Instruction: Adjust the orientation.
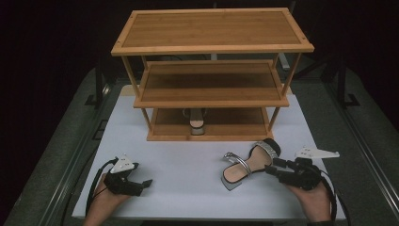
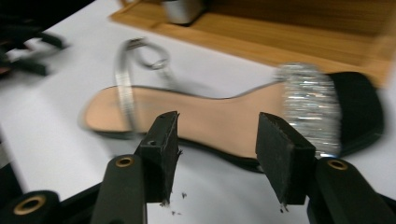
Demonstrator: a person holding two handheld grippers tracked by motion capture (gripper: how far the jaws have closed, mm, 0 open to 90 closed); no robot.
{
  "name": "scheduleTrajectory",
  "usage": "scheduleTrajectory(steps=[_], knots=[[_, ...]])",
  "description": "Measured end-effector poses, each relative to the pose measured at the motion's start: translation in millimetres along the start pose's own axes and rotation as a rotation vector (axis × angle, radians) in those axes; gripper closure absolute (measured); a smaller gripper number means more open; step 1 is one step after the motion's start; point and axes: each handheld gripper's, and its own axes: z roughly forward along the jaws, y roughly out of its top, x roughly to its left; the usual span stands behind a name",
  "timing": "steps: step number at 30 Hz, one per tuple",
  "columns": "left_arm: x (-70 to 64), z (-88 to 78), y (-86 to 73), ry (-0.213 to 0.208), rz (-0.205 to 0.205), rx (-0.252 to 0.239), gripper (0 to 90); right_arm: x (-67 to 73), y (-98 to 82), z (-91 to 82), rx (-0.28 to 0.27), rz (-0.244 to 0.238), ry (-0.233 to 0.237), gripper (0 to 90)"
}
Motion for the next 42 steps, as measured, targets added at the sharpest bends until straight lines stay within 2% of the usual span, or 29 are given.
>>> scheduleTrajectory(steps=[5,8,13,15,18,20,29,42], knots=[[-0.1,0.0,-0.1,0.000,0.000,0.000,13.7,19.1,0.6,7.8,0.007,-0.035,0.086,48.3],[0.1,0.0,-0.1,0.000,0.000,0.000,13.7,26.8,2.1,14.4,0.017,-0.050,0.120,48.6],[0.1,0.1,0.0,-0.001,0.000,0.000,13.7,33.8,4.0,29.1,0.060,-0.072,0.134,55.5],[0.1,0.1,0.0,-0.001,0.000,0.000,13.7,35.2,5.1,34.1,0.079,-0.089,0.120,61.5],[0.2,0.1,0.0,-0.001,0.000,0.000,13.7,34.7,4.9,36.1,0.091,-0.102,0.107,78.3],[0.2,0.1,0.0,-0.001,0.000,0.000,13.6,33.2,4.2,34.3,0.090,-0.105,0.106,84.0],[0.0,0.2,-0.1,0.000,0.000,-0.001,13.7,30.4,0.9,23.3,0.101,-0.118,0.094,85.4],[-0.4,0.2,-0.1,0.003,0.001,-0.001,13.6,9.9,-17.3,-17.4,0.092,-0.083,0.035,85.3]])
